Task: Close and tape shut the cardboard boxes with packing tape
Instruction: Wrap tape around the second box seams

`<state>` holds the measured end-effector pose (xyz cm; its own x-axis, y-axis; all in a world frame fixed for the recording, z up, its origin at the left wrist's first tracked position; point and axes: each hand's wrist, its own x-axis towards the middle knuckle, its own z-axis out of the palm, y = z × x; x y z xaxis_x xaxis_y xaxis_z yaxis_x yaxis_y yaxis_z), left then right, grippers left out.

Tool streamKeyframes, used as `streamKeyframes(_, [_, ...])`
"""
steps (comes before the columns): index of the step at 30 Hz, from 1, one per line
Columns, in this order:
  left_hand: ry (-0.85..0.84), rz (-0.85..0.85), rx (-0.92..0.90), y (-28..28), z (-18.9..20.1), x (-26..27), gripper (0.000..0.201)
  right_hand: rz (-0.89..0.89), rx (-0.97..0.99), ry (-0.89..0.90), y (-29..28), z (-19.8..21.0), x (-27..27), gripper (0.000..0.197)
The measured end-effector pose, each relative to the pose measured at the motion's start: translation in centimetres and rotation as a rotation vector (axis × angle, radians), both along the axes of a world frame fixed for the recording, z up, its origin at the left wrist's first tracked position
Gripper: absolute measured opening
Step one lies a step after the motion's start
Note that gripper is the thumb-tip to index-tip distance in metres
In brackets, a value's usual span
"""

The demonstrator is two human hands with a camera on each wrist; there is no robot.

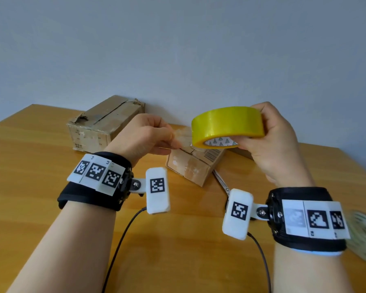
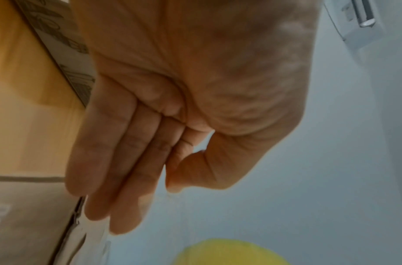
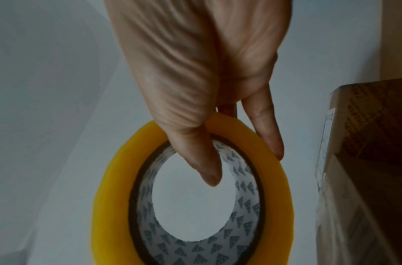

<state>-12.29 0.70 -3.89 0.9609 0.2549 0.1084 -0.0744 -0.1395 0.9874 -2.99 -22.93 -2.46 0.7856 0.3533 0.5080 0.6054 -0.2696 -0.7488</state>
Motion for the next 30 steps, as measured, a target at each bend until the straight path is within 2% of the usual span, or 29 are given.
streamKeyframes(4, [-0.06, 0.138, -0.097, 1.0, -0.5, 0.3, 0.012, -0.043, 0.018, 0.023, -0.3, -0.2, 0.4, 0.038])
streamKeyframes(7, [-0.09, 0.24, -0.096, 2.1, -1.3, 0.6, 0.011, -0.084, 0.067, 0.051, -1.2, -0.1, 0.8, 0.039])
streamKeyframes(9, [-0.062, 0.233, 0.051, 2.1, -2.0, 1.0, 0.019, -0.095, 0.07, 0.06, -1.5, -0.2, 1.0, 0.04])
streamKeyframes(11, [0.034, 0.145, 0.231, 1.3, -2.5, 1.3, 0.029, -0.083, 0.063, 0.068, -1.5, -0.4, 1.0, 0.04])
streamKeyframes(13, [0.166, 0.052, 0.261, 0.5, -2.8, 1.7, 0.031, -0.057, 0.073, 0.085, -1.4, -0.5, 1.0, 0.04])
streamKeyframes(15, [0.258, 0.005, 0.215, 0.3, -2.9, 1.8, 0.024, -0.022, 0.114, 0.117, -1.2, -0.4, 0.9, 0.042])
streamKeyframes(18, [0.224, 0.048, 0.188, 0.6, -2.5, 1.7, 0.016, 0.039, 0.2, 0.17, -1.1, -0.3, 0.6, 0.043])
streamKeyframes(21, [0.127, 0.06, -0.009, 0.3, -1.8, 1.7, 0.028, 0.079, 0.218, 0.186, -0.8, -0.2, 0.3, 0.041])
streamKeyframes(25, [0.167, -0.072, -0.209, -0.3, -1.1, 1.8, 0.035, 0.09, 0.173, 0.16, -0.1, -0.2, 0.0, 0.042])
streamKeyframes(27, [0.147, -0.117, -0.223, -0.4, -1.0, 1.7, 0.027, 0.096, 0.148, 0.137, 0.2, -0.2, -0.1, 0.043])
streamKeyframes(30, [0.094, -0.089, -0.235, -0.3, -0.7, 1.5, 0.01, 0.109, 0.129, 0.118, 0.4, -0.1, -0.3, 0.041])
